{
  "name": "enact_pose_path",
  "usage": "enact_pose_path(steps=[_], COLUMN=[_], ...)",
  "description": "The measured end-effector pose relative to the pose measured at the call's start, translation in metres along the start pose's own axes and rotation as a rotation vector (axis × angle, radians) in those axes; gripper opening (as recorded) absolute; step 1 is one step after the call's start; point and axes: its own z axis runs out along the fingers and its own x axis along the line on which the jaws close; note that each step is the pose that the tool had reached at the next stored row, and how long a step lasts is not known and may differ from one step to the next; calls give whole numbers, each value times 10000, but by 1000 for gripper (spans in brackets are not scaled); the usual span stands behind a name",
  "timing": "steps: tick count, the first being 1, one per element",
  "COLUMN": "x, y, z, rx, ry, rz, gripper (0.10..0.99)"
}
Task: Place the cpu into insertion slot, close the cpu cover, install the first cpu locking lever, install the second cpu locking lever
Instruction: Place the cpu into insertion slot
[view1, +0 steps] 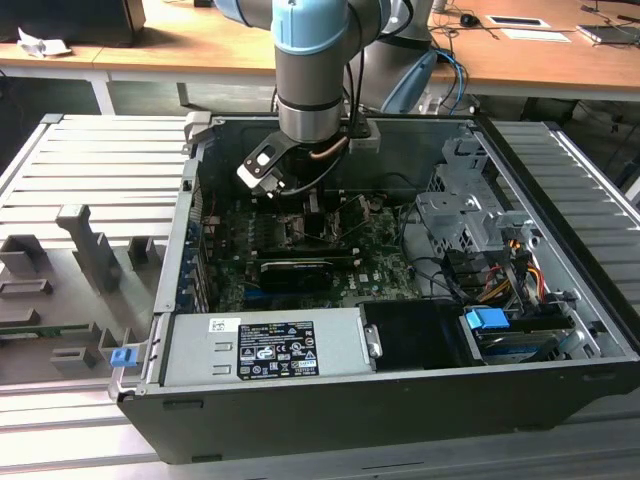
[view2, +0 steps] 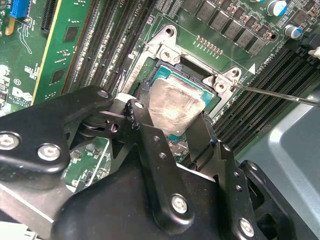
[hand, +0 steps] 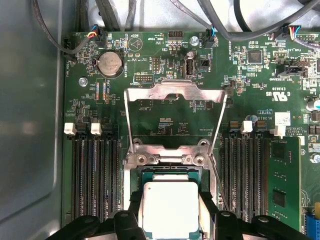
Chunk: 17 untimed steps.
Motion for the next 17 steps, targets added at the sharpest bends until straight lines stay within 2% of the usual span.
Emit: enact_pose_path(steps=[2, 3, 10, 16, 17], x=[0, 0, 1, 1, 1], y=[0, 0, 3, 5, 5], z=[0, 0, -44, -74, -81], rx=[0, 0, 0, 0, -1], ry=[0, 0, 3, 4, 4], rz=[2, 3, 19, 21, 21], gripper=[545, 608, 596, 224, 106])
